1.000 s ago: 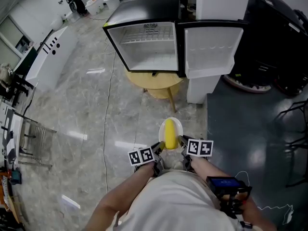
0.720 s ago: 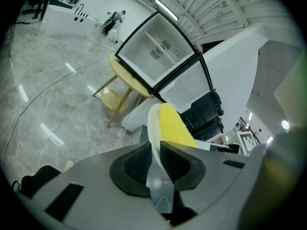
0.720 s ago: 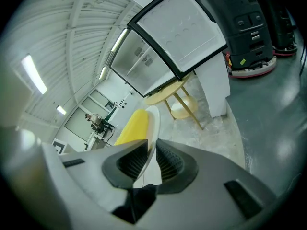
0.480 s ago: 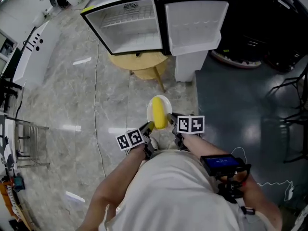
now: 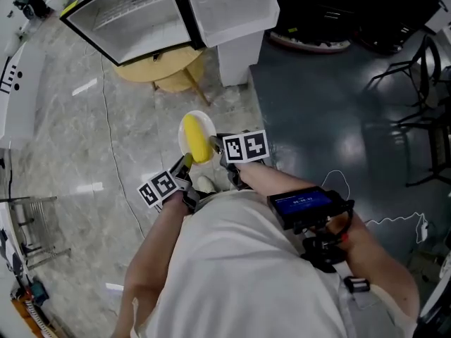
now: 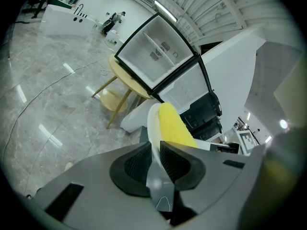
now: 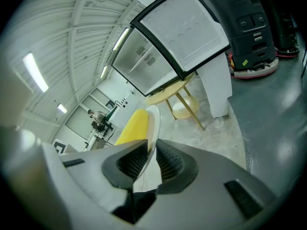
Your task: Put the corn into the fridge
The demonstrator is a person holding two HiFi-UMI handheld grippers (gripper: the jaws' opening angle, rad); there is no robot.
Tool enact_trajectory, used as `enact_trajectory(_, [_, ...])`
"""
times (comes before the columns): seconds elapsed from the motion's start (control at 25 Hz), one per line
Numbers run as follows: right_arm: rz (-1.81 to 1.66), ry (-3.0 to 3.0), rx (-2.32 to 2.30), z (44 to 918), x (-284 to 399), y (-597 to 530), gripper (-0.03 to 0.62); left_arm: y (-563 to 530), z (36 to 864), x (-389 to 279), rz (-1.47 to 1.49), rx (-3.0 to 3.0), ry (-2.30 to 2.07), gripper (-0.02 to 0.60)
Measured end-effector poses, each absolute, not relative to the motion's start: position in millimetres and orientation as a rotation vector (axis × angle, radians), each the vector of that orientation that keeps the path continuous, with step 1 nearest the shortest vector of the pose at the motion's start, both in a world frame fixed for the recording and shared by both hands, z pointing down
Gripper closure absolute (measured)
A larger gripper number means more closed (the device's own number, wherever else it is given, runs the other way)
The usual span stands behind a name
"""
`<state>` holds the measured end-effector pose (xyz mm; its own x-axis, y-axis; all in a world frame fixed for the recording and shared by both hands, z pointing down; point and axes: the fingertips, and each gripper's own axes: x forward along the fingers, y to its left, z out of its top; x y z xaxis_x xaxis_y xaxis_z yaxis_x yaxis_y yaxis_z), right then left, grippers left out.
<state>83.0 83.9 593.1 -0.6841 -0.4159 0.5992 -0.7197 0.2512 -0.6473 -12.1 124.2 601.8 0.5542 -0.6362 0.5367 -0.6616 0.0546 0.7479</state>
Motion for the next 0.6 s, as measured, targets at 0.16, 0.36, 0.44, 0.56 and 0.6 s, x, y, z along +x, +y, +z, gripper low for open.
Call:
enact_trajectory(0.16, [1.419, -2.216, 1.047, 594.6, 81.8, 87.5, 0.539, 127.3, 602.1, -13.5, 0.034, 1.619, -1.116, 0.522])
enact_trajectory(0.36, [1.420, -2.220, 1.033, 595.2, 78.9, 90.7, 0.539, 131.3, 602.0, -16.3, 0.030, 1.615, -1.124, 0.522])
enact_trajectory(0.44, [1.419, -2.222, 1.028, 595.2, 77.7, 91.2, 0.539, 132.0, 601.9, -17.5, 0.027, 1.613, -1.128, 0.522])
enact_trajectory(0.56, [1.421, -2.225, 1.017, 595.2, 75.5, 92.1, 0.539, 133.5, 601.9, -19.4, 0.025, 1.608, -1.136, 0.522])
enact_trajectory(0.6, [1.420, -2.227, 1.013, 595.4, 74.9, 92.6, 0.539, 134.3, 602.1, -20.0, 0.024, 1.606, -1.139, 0.522])
